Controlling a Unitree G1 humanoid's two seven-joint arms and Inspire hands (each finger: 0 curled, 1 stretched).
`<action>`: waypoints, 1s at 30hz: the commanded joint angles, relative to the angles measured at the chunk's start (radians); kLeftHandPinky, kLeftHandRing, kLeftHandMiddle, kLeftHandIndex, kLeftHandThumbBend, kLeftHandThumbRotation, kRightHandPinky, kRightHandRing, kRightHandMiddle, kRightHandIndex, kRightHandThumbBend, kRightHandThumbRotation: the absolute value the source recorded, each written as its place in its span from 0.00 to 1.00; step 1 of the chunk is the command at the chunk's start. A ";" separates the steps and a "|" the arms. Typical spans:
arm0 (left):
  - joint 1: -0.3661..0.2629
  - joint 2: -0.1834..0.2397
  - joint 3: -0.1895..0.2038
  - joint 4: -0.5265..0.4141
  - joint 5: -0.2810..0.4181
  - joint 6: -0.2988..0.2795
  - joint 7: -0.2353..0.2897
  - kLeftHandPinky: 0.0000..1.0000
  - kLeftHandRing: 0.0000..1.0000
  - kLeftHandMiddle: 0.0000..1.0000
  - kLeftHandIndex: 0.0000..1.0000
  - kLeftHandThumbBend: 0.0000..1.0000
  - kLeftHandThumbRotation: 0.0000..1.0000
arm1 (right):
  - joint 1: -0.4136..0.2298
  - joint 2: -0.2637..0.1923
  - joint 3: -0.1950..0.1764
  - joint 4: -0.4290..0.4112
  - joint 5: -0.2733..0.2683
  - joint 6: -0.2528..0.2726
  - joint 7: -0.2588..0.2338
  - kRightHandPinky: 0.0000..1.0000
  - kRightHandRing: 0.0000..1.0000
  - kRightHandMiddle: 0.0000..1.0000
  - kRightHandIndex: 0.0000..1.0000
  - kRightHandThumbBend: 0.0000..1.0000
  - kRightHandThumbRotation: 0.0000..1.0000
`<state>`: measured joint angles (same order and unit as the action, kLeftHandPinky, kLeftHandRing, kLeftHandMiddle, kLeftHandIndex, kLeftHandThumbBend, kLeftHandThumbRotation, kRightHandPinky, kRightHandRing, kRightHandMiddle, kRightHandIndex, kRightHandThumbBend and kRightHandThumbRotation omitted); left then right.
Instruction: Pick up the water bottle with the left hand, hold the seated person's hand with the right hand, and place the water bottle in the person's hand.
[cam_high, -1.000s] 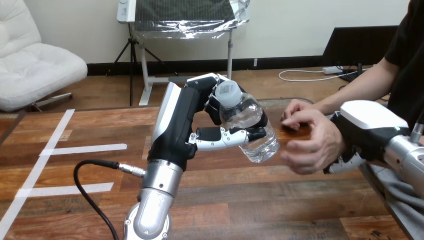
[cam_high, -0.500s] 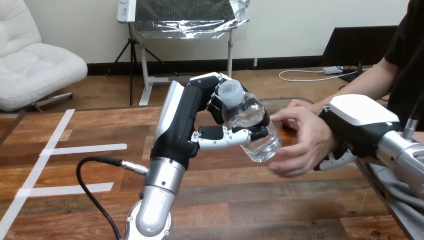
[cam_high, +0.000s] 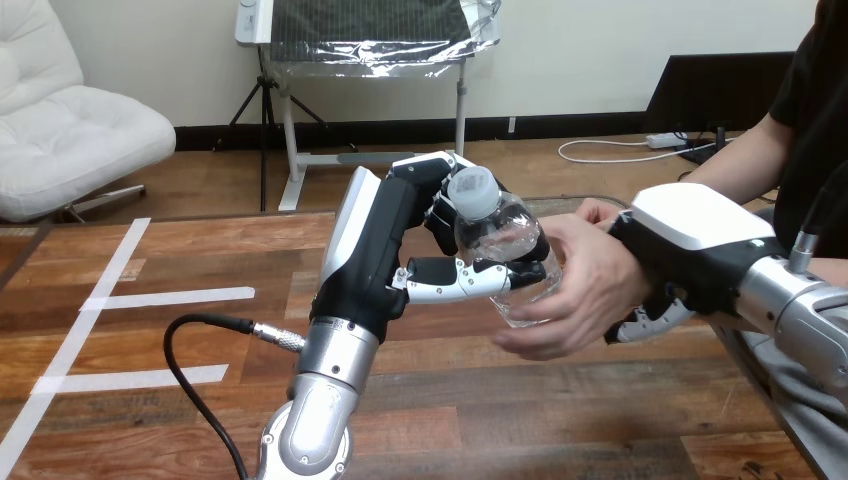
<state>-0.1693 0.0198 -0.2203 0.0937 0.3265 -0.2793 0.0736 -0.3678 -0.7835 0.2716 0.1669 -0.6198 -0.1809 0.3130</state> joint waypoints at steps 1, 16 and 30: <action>-0.099 -0.029 0.000 -0.001 -0.007 -0.028 0.017 0.32 0.36 0.41 0.47 0.60 0.00 | -0.031 0.015 -0.026 -0.060 0.002 -0.019 -0.014 0.19 0.25 0.33 0.35 0.77 0.00; -0.115 -0.061 -0.018 0.023 -0.006 -0.039 0.036 0.33 0.36 0.42 0.47 0.61 0.00 | -0.034 0.021 -0.025 -0.108 -0.004 0.002 0.014 0.21 0.28 0.35 0.36 0.78 0.00; -0.120 -0.098 -0.048 0.034 0.019 -0.041 0.056 0.33 0.36 0.41 0.47 0.60 0.00 | -0.033 0.025 -0.019 -0.127 -0.018 0.002 0.012 0.20 0.27 0.34 0.35 0.79 0.00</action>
<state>-0.1786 -0.0260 -0.2257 0.1301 0.3321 -0.2807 0.1186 -0.3675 -0.7830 0.2664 0.1014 -0.6333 -0.1647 0.3290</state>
